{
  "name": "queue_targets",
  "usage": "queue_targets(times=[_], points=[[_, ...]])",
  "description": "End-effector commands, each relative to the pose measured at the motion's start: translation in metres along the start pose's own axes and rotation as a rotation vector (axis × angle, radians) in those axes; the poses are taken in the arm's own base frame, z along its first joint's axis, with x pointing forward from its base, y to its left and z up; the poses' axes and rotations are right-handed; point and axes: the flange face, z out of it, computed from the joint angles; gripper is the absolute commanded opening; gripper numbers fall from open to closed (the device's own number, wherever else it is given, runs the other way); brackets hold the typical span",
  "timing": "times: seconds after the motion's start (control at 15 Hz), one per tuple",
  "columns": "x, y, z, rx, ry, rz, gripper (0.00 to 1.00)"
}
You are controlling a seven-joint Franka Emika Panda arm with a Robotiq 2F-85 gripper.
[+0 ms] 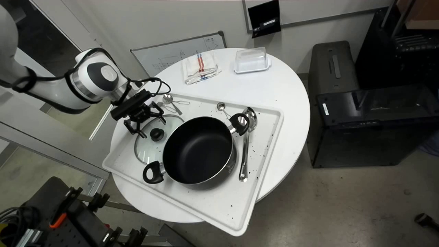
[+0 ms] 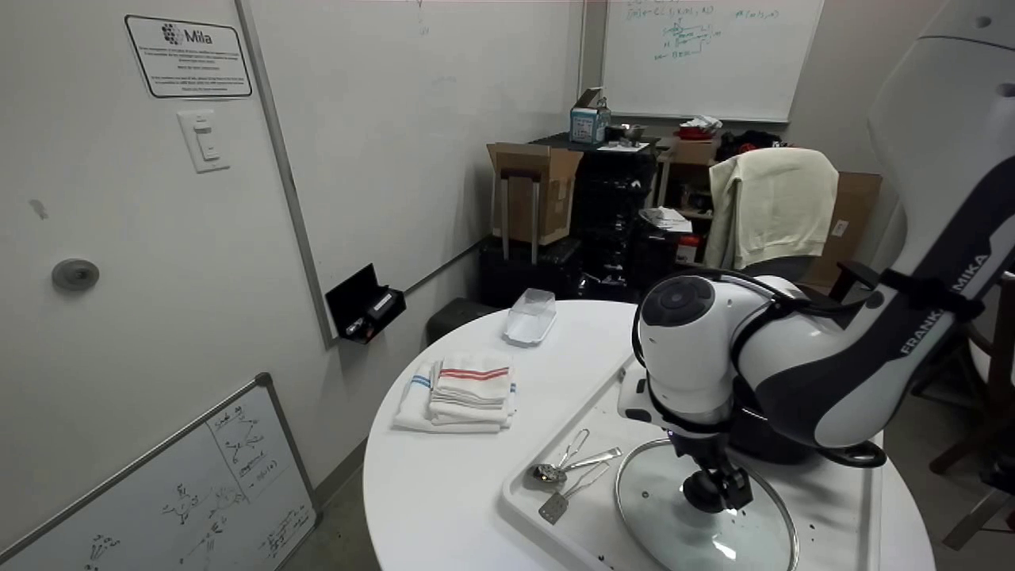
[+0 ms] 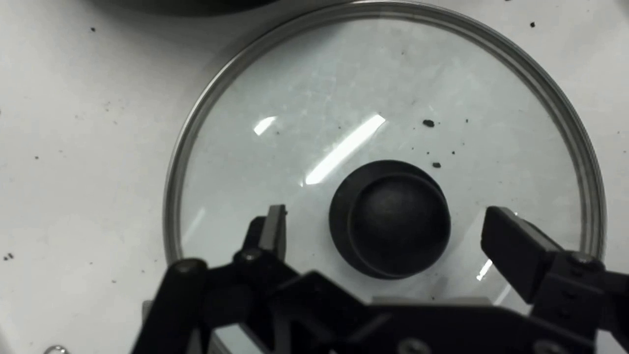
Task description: Put the lid on the pot
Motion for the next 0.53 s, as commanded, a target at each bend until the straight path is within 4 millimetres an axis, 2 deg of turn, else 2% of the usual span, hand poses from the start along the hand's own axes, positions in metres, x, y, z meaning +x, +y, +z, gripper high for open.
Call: queue_targets(times=[0.0,0.2,0.27,0.4,0.47], points=[[0.0008,0.0037,0.0027,-0.011,-0.014,-0.028,1.0],[0.0001,0.0034,0.0036,-0.011,-0.016,-0.036,0.97],[0.0,0.0033,0.0038,-0.01,-0.016,-0.038,0.73],[0.0001,0.0025,0.0043,-0.01,-0.016,-0.041,0.68],[0.0001,0.002,0.0045,-0.01,-0.017,-0.043,0.6]])
